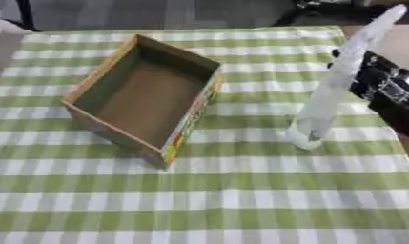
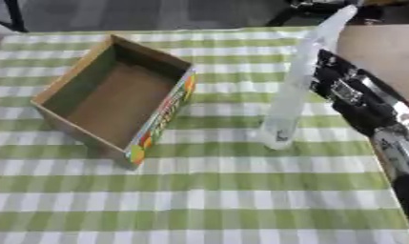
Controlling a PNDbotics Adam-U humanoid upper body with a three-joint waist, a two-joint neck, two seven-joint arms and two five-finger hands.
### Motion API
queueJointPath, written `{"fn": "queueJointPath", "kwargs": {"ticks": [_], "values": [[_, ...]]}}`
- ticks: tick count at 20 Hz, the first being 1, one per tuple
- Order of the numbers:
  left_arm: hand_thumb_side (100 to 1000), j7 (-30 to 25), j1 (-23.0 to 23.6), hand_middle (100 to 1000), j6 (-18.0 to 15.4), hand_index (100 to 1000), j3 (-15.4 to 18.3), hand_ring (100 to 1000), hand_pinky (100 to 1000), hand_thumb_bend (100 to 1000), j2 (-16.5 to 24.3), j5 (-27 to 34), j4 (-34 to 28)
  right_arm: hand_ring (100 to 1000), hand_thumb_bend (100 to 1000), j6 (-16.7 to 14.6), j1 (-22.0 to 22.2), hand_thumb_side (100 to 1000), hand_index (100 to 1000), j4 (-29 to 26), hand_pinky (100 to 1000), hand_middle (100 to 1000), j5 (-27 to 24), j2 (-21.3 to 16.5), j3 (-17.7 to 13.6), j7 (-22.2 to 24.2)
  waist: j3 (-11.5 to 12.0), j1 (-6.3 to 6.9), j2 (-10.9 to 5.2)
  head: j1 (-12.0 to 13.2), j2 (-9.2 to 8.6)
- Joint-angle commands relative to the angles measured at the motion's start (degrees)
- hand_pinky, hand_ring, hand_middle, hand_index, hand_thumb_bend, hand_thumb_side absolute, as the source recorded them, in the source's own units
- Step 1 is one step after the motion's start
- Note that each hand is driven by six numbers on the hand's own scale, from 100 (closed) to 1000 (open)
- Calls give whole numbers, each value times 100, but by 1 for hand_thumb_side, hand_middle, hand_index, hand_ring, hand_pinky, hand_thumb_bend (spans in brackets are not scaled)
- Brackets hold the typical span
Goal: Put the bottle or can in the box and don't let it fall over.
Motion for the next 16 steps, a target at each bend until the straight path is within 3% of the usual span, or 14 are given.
{"fn": "queueJointPath", "kwargs": {"ticks": [1, 16], "values": [[846, -29, -20, 928, -6, 851, 10, 763, 900, 122, 70, -3, -74, 1000, 100, 18, -50, 587, 1000, -76, 933, 1000, 145, -140, -11, -36, 12, -6, -53, -2, -86], [848, -55, -11, 929, 3, 851, -2, 763, 901, 123, 44, -3, -69, 1000, 100, 82, -126, 584, 1000, -119, 936, 1000, 302, -127, 92, -88, 41, -13, -33, -27, -106]]}}
